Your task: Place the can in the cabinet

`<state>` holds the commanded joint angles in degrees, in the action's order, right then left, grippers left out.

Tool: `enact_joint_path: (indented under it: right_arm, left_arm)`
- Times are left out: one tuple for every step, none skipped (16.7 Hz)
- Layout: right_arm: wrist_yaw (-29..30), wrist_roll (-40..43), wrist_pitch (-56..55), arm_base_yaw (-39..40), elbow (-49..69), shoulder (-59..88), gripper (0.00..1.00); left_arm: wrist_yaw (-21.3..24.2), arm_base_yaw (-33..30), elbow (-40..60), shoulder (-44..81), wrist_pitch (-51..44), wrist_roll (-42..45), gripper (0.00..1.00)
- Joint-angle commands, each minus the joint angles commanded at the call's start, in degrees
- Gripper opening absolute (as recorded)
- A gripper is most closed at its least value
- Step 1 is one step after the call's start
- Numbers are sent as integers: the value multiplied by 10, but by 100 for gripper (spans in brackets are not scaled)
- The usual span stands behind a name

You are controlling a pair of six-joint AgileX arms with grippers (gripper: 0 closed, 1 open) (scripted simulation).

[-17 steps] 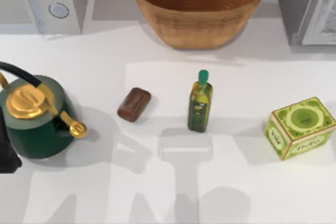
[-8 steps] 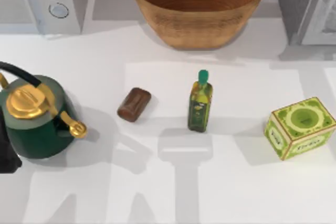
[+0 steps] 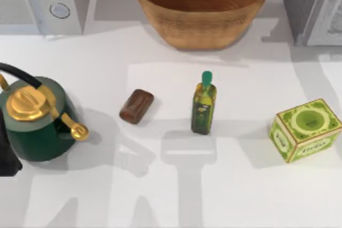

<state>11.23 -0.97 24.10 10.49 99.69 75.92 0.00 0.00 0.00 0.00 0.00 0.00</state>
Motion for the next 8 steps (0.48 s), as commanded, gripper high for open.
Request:
enact_joint_path:
  right_arm:
    - [0,0,1,0,3,2,0]
    - [0,0,1,0,3,2,0]
    - [0,0,1,0,3,2,0]
    - [0,0,1,0,3,2,0]
    - [0,-1,0,-2,1,0,0]
    - [-1,-1,1,-2,3,2,0]
    - [-1,2,4,-3,9,8,0]
    - [-3,6,12,-4,22,21,0]
  left_arm:
    - [0,0,0,0,0,0,100]
    - [0,0,0,0,0,0,100]
    - [0,0,0,0,0,0,100]
    - [0,0,0,0,0,0,100]
    - [0,0,0,0,0,0,100]
    - [0,0,0,0,0,0,100]
    - [0,0,0,0,0,0,100]
    - [0,0,0,0,0,0,100]
